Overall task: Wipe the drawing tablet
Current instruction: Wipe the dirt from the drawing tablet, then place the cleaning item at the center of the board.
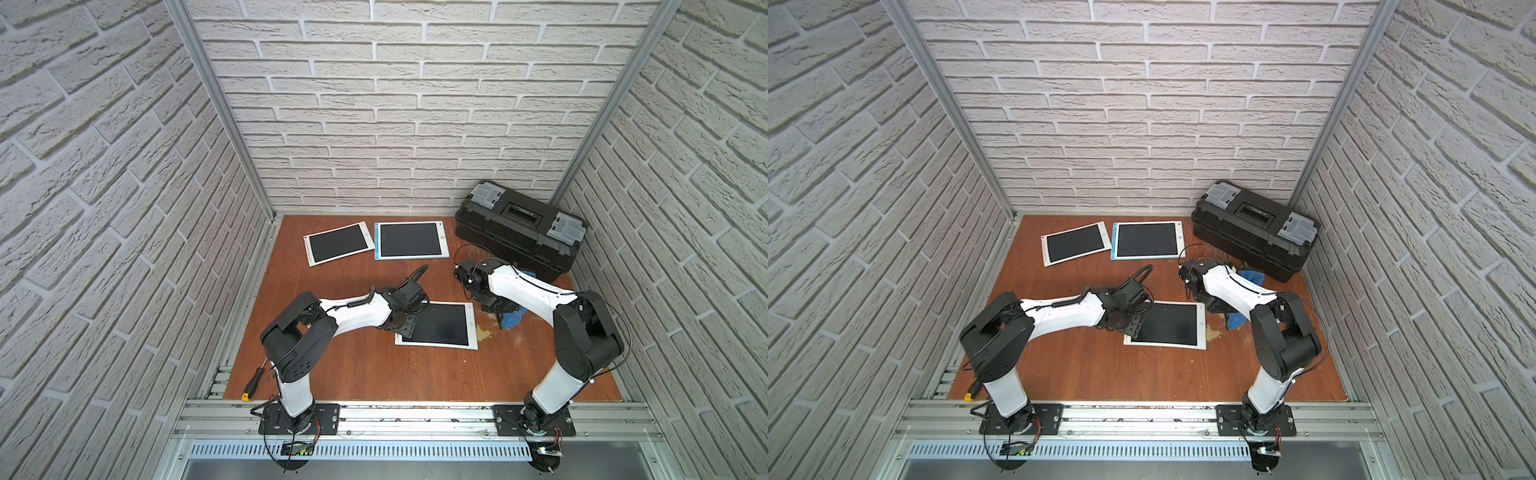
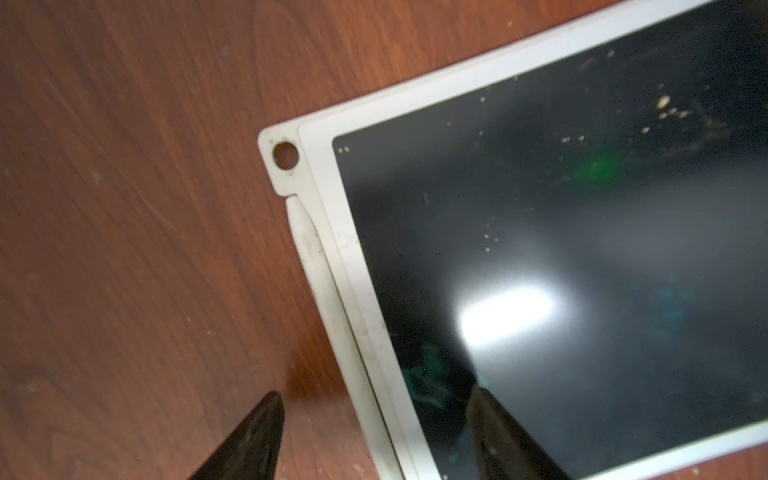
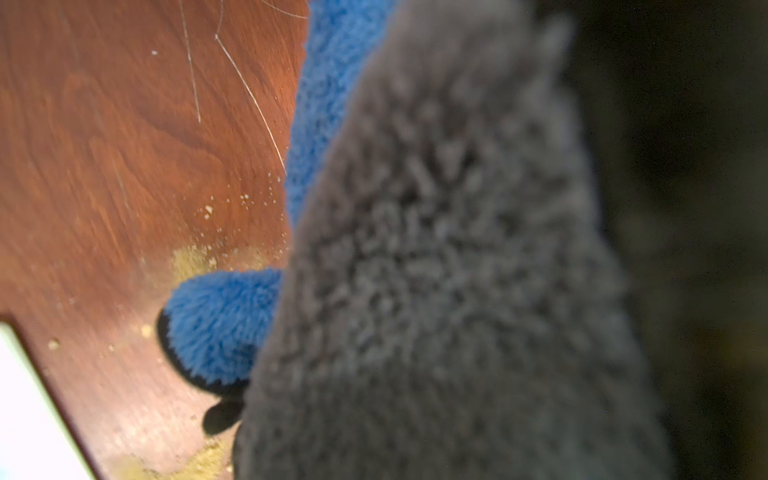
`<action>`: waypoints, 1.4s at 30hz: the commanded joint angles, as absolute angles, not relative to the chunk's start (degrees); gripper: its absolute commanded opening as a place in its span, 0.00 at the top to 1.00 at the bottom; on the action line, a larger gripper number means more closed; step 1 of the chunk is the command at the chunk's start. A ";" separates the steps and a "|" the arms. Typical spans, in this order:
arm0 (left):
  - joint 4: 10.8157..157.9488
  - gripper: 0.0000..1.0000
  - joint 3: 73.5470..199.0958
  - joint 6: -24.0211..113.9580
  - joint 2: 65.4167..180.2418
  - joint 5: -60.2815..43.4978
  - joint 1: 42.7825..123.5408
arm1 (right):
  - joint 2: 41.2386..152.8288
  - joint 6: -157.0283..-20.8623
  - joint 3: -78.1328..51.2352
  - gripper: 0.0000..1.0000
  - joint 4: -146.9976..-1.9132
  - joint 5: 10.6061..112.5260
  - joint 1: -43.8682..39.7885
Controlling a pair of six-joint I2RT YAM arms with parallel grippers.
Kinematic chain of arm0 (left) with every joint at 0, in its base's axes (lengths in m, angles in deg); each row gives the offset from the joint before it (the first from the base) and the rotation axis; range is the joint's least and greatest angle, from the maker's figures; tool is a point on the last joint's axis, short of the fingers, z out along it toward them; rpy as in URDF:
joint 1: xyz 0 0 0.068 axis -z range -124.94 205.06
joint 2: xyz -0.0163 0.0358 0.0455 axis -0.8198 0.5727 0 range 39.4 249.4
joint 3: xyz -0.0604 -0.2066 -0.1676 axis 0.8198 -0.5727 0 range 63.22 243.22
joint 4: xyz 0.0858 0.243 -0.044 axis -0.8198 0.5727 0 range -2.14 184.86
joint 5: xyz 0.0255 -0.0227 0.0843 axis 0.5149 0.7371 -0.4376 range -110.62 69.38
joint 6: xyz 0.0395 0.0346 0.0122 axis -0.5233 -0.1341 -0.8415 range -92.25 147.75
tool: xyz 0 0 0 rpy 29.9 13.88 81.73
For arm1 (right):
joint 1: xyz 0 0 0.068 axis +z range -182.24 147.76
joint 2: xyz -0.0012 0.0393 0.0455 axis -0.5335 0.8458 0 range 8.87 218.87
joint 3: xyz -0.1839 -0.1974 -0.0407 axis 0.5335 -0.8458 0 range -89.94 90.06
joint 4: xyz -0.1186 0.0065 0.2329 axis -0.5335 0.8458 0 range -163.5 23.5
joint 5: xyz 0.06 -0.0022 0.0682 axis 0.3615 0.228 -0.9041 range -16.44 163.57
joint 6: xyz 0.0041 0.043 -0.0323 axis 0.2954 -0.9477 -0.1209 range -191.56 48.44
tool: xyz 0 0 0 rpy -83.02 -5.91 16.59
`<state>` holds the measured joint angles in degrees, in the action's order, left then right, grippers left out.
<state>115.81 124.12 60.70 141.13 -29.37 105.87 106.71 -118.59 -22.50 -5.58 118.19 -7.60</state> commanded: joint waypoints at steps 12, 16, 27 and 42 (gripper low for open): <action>112.74 0.25 117.54 61.18 123.80 -30.55 106.22 | 117.68 -113.33 -3.25 0.98 -8.81 106.26 -6.89; 114.41 0.24 118.17 60.21 119.87 -30.68 106.15 | 128.99 -113.67 9.42 0.97 -3.12 105.77 -8.80; 115.96 0.24 118.50 56.36 116.98 -27.14 102.89 | 140.23 -110.12 21.70 0.94 -5.15 95.61 -13.12; 116.51 0.24 116.20 52.09 114.45 -18.63 95.87 | 133.08 -100.14 21.56 0.49 -9.42 82.49 -16.78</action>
<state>115.68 117.39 53.83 116.57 -20.35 96.16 137.68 -102.32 22.77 -7.46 87.32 -15.16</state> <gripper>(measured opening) 0.764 0.503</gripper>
